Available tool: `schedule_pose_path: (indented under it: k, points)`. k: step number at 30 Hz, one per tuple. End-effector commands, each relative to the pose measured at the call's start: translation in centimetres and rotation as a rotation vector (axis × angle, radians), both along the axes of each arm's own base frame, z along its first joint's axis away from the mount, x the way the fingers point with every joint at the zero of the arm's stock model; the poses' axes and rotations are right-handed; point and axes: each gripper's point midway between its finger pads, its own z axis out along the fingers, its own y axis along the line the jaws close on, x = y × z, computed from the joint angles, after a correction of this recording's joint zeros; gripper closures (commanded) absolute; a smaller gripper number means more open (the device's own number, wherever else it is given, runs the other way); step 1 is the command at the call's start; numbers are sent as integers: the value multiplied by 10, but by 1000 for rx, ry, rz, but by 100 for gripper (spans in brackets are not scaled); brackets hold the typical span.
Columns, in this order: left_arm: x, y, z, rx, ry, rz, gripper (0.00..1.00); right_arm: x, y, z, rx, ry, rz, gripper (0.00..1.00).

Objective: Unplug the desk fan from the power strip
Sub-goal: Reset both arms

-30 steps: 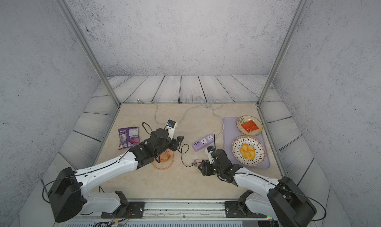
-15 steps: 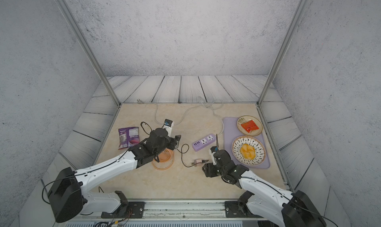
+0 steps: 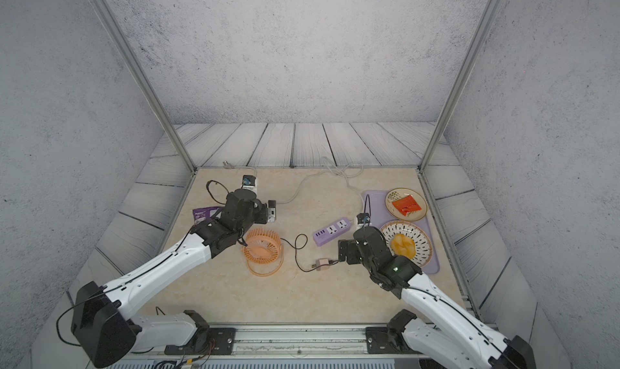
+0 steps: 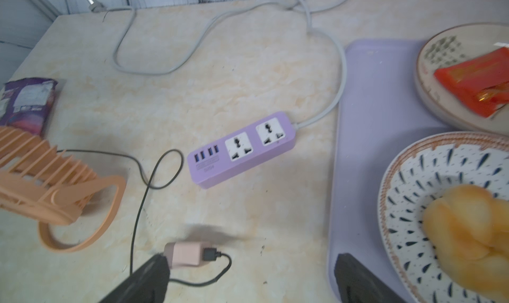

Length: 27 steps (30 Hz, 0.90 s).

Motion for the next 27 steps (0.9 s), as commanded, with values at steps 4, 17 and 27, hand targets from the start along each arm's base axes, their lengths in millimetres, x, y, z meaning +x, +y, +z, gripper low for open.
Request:
schedule_pose_path:
  k: [4,17,27]
  points:
    - [7,59,21,90,-11,142,0,61,-29,49,-60,-138,-166,1]
    - [44,175,-17,161,-70,358,1,145,-107,50,-227,-267,-395,1]
    - [48,218,-105,212,56,459,5,143,-167,-24,-402,-205,-507,1]
